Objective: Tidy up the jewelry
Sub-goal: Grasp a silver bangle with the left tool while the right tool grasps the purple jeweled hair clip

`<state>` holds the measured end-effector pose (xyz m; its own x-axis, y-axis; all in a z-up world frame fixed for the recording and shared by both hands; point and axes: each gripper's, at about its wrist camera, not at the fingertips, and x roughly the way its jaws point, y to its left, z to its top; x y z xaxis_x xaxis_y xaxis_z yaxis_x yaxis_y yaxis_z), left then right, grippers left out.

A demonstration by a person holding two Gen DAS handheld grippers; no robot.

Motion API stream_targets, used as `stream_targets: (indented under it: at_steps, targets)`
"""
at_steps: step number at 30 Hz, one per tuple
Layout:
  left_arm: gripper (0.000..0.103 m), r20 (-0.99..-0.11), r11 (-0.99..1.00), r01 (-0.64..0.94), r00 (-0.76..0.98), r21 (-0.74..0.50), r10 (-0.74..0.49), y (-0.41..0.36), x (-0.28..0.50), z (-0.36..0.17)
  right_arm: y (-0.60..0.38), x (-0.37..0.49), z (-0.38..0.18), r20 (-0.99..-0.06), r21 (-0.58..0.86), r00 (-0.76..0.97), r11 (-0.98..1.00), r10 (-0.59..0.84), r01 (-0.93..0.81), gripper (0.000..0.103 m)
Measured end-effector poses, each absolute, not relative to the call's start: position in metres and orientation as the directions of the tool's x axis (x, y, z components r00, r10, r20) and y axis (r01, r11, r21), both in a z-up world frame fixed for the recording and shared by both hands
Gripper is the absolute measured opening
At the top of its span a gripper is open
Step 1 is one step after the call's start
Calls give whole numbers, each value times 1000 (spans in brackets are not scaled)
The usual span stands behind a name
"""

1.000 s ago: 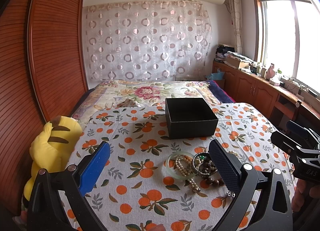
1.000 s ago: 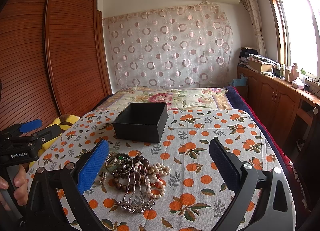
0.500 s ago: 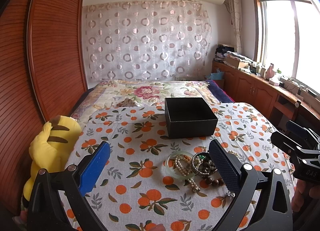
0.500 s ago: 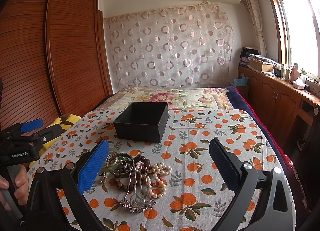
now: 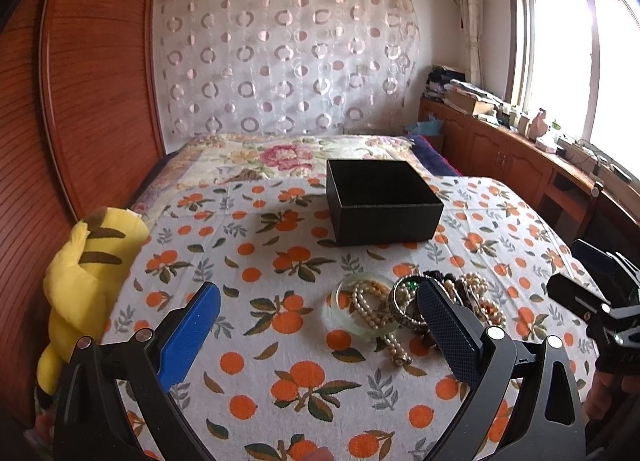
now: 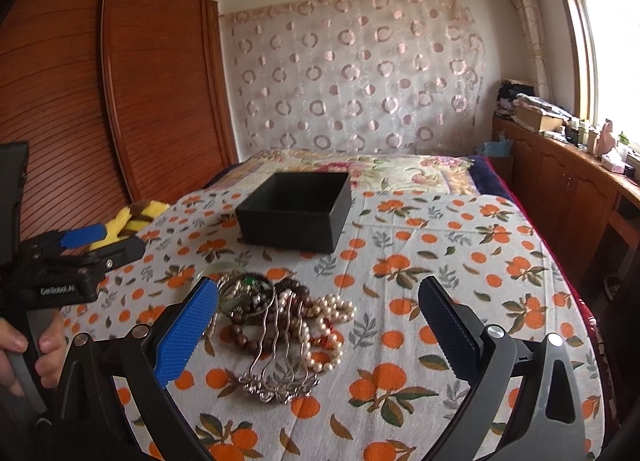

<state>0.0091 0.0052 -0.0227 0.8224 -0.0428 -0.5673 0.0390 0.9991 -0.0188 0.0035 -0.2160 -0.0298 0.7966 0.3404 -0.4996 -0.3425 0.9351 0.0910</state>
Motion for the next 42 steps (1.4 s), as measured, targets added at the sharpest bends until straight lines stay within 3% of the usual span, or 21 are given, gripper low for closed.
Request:
stream_targets:
  at_steps: [6, 11, 22, 29, 34, 42]
  targets:
    - [95, -604, 998, 62, 794, -27, -65, 8, 15, -37, -209, 6, -47, -558, 85, 749, 922, 357, -377, 96]
    - [95, -637, 996, 85, 766, -28, -84, 8, 21, -51, -202, 10, -67, -625, 96, 682, 905, 379, -415, 82]
    - [95, -678, 995, 92, 729, -43, -97, 15, 27, -70, -181, 11, -90, -712, 100, 569, 861, 412, -499, 79]
    - [95, -698, 995, 80, 710, -56, -96, 20, 31, -79, -171, 20, -96, -763, 60, 535, 864, 363, -500, 79]
    - [95, -705, 995, 84, 702, -59, -101, 19, 32, -80, -173, 21, -99, -767, -6, 558, 866, 316, -499, 66]
    - [95, -698, 984, 155, 695, -87, -172, 7, 38, -72, -189, 16, -93, -745, 33, 562, 861, 359, -507, 66]
